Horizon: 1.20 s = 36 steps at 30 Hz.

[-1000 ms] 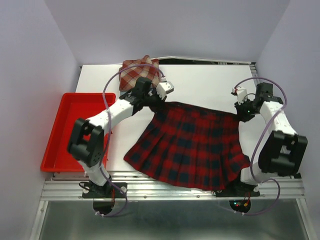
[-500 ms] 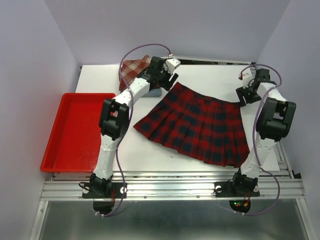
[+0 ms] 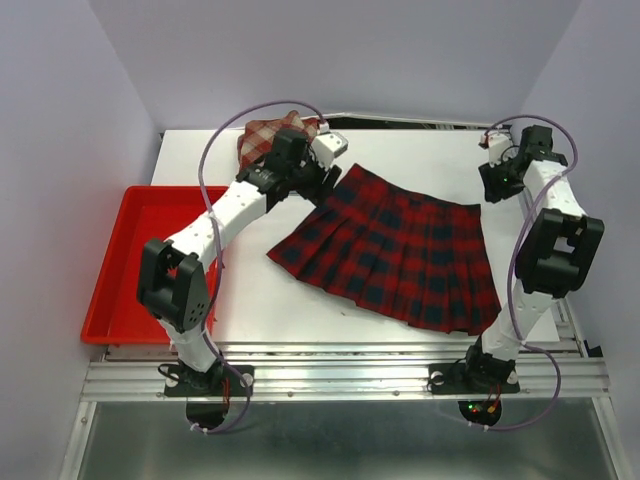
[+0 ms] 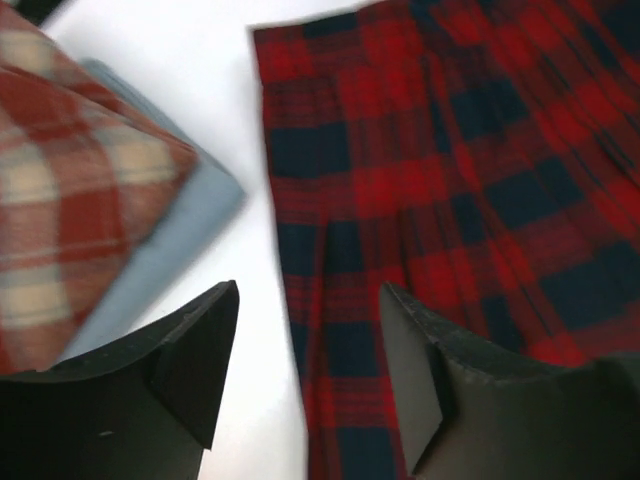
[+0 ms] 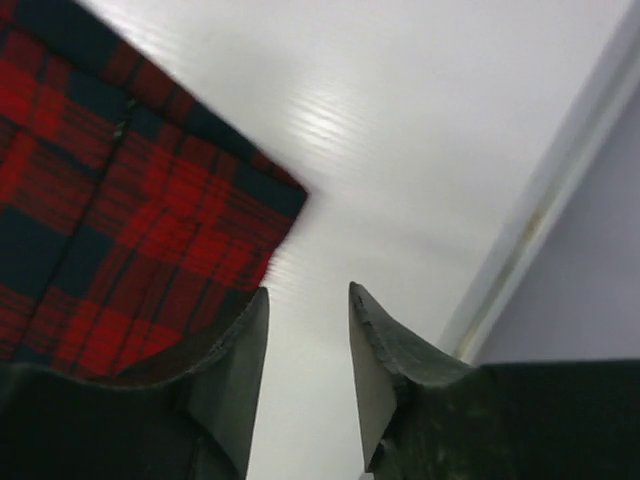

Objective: Fold and stack the skirts
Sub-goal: Flatten the skirt out

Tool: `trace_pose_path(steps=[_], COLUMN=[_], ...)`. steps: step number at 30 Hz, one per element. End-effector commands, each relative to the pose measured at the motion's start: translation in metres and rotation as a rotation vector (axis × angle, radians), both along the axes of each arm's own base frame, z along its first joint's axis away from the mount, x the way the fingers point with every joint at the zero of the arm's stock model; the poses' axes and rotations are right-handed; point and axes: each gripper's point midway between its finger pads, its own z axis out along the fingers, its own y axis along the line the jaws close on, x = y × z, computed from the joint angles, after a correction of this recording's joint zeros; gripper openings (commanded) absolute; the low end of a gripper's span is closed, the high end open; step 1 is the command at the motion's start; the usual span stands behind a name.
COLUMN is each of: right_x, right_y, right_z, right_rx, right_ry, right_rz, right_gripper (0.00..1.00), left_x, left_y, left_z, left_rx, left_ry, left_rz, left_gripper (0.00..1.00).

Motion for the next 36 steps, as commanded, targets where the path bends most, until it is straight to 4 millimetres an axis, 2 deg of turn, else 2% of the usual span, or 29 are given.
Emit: trace_pose_path(steps=[1,4,6,8,9,10,12,13,14,15,17,18,19,20,21,22,23,24,26,27,28,29,30,31,33,34,36], right_x=[-0.04,-0.059,-0.068,-0.077,-0.084,-0.09,-0.107,-0.115,-0.123,-0.142,-0.161,-0.172,-0.188,-0.196,-0.206,-0.213,-0.218,-0.223,-0.224,-0.225,-0.226,-0.229,-0.232,-0.233,-0.232,-0.222,-0.205], right_y=[0.054,0.064,0.058,0.055,0.051,0.049,0.047,0.05,0.051,0.054,0.059,0.068,0.073,0.079,0.092,0.1,0.109,0.122,0.147,0.169,0.181,0.2,0.21,0.22,0.233,0.24,0.242], right_z=[-0.031,-0.062,-0.075,-0.085,-0.093,-0.097,-0.107,-0.108,-0.109,-0.113,-0.117,-0.119,-0.121,-0.121,-0.12,-0.118,-0.116,-0.109,-0.1,-0.086,-0.078,-0.059,-0.049,-0.038,-0.017,0.0,0.012], right_rx=[0.086,0.057,0.028,0.011,-0.015,-0.029,-0.051,-0.057,-0.058,-0.051,-0.053,-0.053,-0.045,-0.04,-0.02,-0.003,0.016,0.059,0.098,0.165,0.207,0.296,0.334,0.372,0.436,0.463,0.466], right_ry=[0.168,0.273,0.319,0.359,0.384,0.398,0.441,0.455,0.476,0.516,0.55,0.573,0.597,0.608,0.634,0.643,0.652,0.655,0.651,0.648,0.645,0.645,0.646,0.639,0.62,0.583,0.53], right_rz=[0.179,0.217,0.217,0.23,0.236,0.243,0.263,0.283,0.3,0.311,0.341,0.37,0.383,0.394,0.421,0.431,0.444,0.447,0.493,0.537,0.561,0.601,0.629,0.655,0.684,0.682,0.658], right_gripper=[0.4,0.34,0.29,0.25,0.23,0.21,0.17,0.15,0.15,0.15,0.16,0.17,0.17,0.17,0.17,0.17,0.18,0.18,0.19,0.21,0.22,0.23,0.24,0.25,0.26,0.26,0.26], left_x=[-0.066,-0.088,-0.091,-0.09,-0.089,-0.083,-0.076,-0.066,-0.06,-0.047,-0.028,-0.018,0.003,0.018,0.033,0.041,0.071,0.084,0.11,0.12,0.126,0.126,0.124,0.121,0.114,0.106,0.095], left_y=[-0.006,-0.013,-0.016,-0.022,-0.023,-0.027,-0.028,-0.03,-0.032,-0.038,-0.044,-0.048,-0.059,-0.061,-0.066,-0.068,-0.083,-0.086,-0.094,-0.092,-0.089,-0.09,-0.09,-0.088,-0.087,-0.083,-0.08], left_z=[-0.077,-0.108,-0.12,-0.136,-0.157,-0.159,-0.175,-0.189,-0.194,-0.203,-0.208,-0.21,-0.211,-0.211,-0.208,-0.232,-0.195,-0.189,-0.172,-0.138,-0.144,-0.132,-0.117,-0.088,-0.059,-0.031,-0.006], left_rx=[0.06,0.073,0.087,0.1,0.127,0.138,0.171,0.196,0.21,0.222,0.241,0.248,0.248,0.26,0.262,0.285,0.233,0.233,0.196,0.167,0.144,0.112,0.083,0.05,0.025,0.005,-0.015], left_ry=[0.251,0.359,0.401,0.459,0.506,0.516,0.546,0.56,0.56,0.562,0.545,0.53,0.501,0.467,0.434,0.446,0.34,0.291,0.174,0.094,0.061,0.037,0.011,-0.034,-0.072,-0.102,-0.124], left_rz=[-0.089,-0.121,-0.127,-0.137,-0.134,-0.132,-0.125,-0.109,-0.108,-0.104,-0.093,-0.1,-0.099,-0.079,-0.074,-0.068,-0.058,-0.04,-0.017,0.016,0.034,0.022,0.01,0.004,-0.018,-0.021,-0.042], left_gripper=[0.64,0.55,0.5,0.48,0.44,0.42,0.36,0.35,0.35,0.35,0.35,0.36,0.36,0.36,0.37,0.39,0.42,0.51,0.63,0.72,0.75,0.78,0.79,0.79,0.8,0.79,0.8])
